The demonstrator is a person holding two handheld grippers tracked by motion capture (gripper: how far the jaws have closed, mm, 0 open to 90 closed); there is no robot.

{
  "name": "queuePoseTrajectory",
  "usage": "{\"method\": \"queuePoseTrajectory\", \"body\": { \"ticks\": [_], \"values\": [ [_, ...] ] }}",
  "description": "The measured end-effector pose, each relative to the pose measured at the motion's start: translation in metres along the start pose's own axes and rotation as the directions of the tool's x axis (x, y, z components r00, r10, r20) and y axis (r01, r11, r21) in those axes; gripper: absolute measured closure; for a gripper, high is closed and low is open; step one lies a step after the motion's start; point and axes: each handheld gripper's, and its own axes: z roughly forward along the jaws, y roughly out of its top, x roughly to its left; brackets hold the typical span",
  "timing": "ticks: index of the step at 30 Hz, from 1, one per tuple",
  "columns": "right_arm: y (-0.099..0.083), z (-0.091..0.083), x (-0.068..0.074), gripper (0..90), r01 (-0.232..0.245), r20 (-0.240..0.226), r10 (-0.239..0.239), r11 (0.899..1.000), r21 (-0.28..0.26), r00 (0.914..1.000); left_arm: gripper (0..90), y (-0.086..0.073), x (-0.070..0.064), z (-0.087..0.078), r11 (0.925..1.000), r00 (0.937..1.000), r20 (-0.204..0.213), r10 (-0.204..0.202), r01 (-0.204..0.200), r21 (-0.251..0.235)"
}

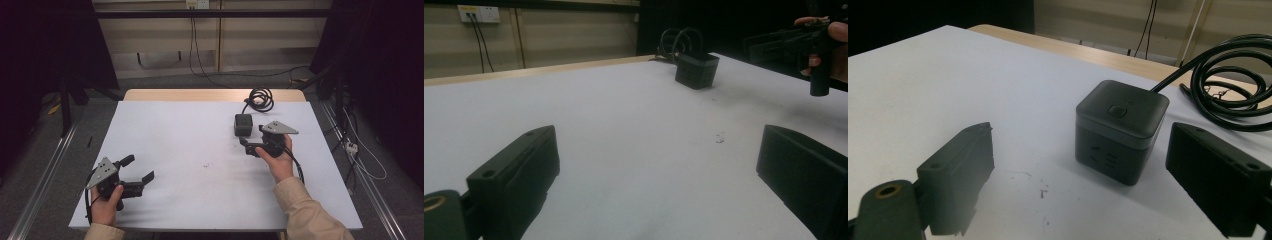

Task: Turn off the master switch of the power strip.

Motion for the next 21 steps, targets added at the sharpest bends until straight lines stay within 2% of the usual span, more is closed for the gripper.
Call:
{"method": "queuePoseTrajectory", "body": {
  "ticks": [8,21],
  "values": [
    [0.0037,0.0008,-0.0055,11.4,-0.005,0.013,0.005,1.0,0.002,0.9999,3.3,-0.0003,0.0,0.0003,1.0,1.0,-0.001,-0.004,0.004,-0.001],
    [0.0038,0.0043,-0.0086,14.6,-0.008,0.009,0.008,1.0,0.011,0.9999,3.3,-0.0001,-0.0002,0.0002,1.0,1.0,-0.001,-0.001,0.001,-0.001]
  ]
}}
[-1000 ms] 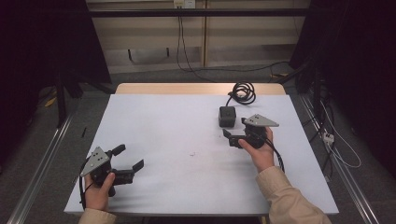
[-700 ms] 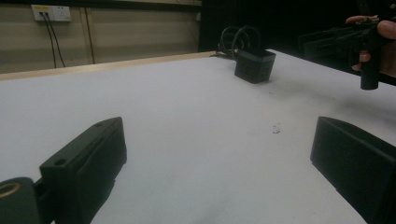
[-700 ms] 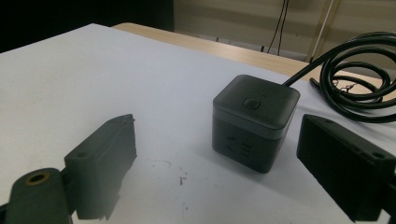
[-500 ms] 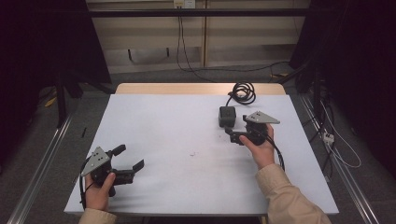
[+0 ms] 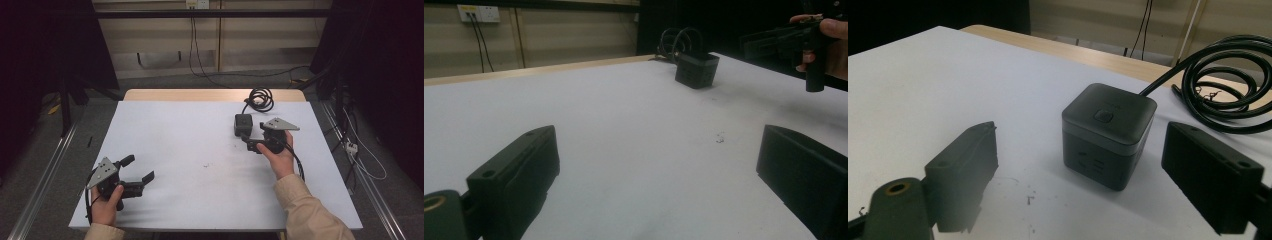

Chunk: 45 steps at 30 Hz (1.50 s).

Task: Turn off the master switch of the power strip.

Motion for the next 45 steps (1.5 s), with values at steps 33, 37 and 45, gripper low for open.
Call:
{"method": "queuePoseTrajectory", "body": {
  "ticks": [33,37,45],
  "values": [
    [0.015,0.011,-0.004,25.2,0.012,-0.009,-0.012,1.0,0.006,0.9999,3.3,0.0,0.001,0.001,1.0,1.0,0.0,0.004,-0.004,0.005],
    [0.015,0.012,-0.006,26.4,-0.003,-0.007,0.003,1.0,0.003,1.0,3.3,-0.001,0.001,0.001,1.0,1.0,-0.003,0.002,-0.002,0.005],
    [0.018,0.014,-0.007,32.7,-0.002,-0.023,0.002,1.0,0.001,0.9997,3.3,0.0,0.0,0.001,0.9999,1.0,-0.001,0.006,-0.006,0.008]
  ]
}}
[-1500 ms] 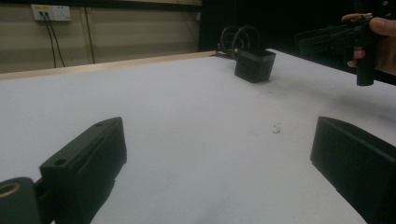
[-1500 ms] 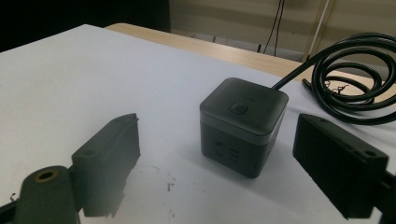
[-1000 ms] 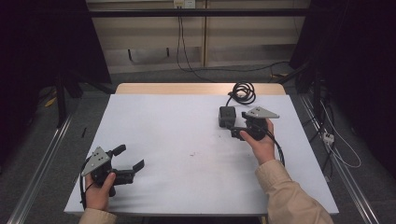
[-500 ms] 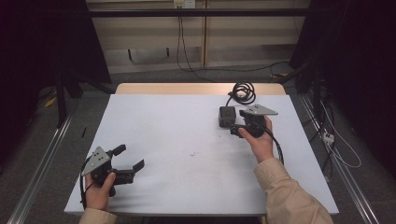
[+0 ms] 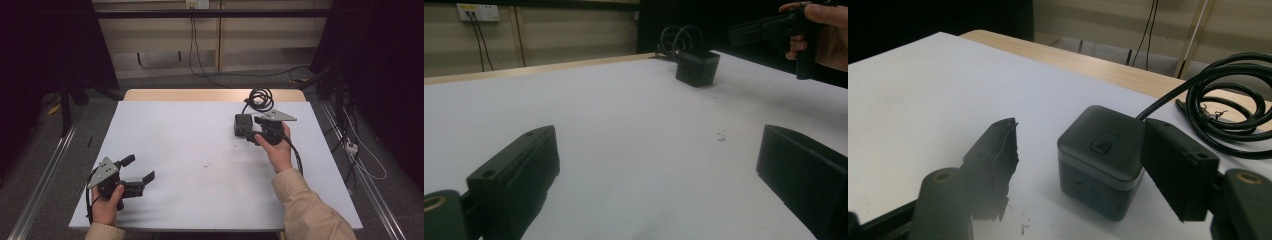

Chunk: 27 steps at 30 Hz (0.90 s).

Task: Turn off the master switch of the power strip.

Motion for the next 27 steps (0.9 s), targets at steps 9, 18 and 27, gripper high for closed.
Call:
{"method": "queuePoseTrajectory", "body": {
  "ticks": [9,18,27],
  "values": [
    [-0.0005,0.001,-0.0015,45.2,-0.008,-0.028,0.008,1.0,0.018,0.9996,3.3,-0.0001,-0.0001,0.0002,1.0,1.0,0.002,0.0,0.0,0.001],
    [-0.0011,0.0022,-0.0034,62.4,-0.024,-0.016,0.024,1.0,0.019,0.9996,3.3,-0.0001,-0.0005,0.0003,1.0,1.0,0.002,-0.005,0.005,-0.002],
    [0.0008,0.0031,-0.003,68.8,-0.02,-0.038,0.021,1.0,0.024,0.9991,3.3,0.0,-0.0004,0.0002,1.0,1.0,0.002,-0.004,0.004,-0.002]
  ]
}}
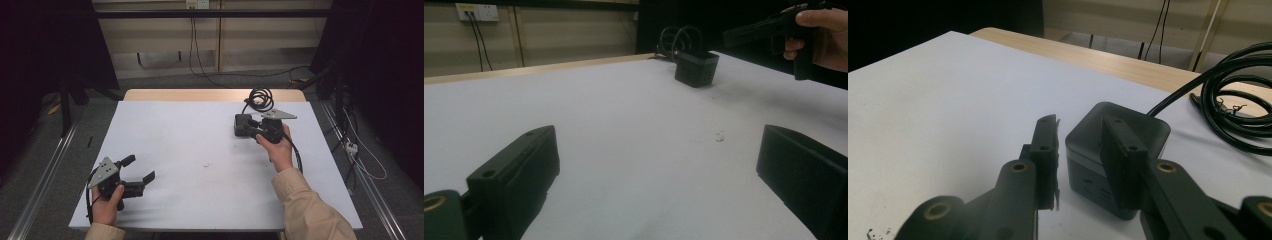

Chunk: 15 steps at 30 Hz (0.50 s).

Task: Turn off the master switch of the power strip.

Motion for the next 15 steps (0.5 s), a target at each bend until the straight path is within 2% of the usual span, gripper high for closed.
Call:
{"method": "queuePoseTrajectory", "body": {
  "ticks": [8,13,15],
  "values": [
    [-0.0007,0.0024,-0.001,69.3,-0.009,0.002,0.009,1.0,-0.014,1.0,3.3,0.0002,0.0,-0.0005,1.0,1.0,0.0,-0.001,0.001,-0.007],
    [0.0008,0.0035,-0.0007,74.2,0.026,0.02,-0.026,1.0,0.0,0.9995,3.3,0.0006,0.0002,-0.0006,1.0,1.0,-0.001,0.003,-0.003,-0.007],
    [0.0022,0.0032,-0.001,77.0,0.024,0.021,-0.024,1.0,-0.002,0.9995,3.3,0.0006,0.0001,-0.0006,1.0,1.0,-0.001,0.003,-0.003,-0.007]
  ]
}}
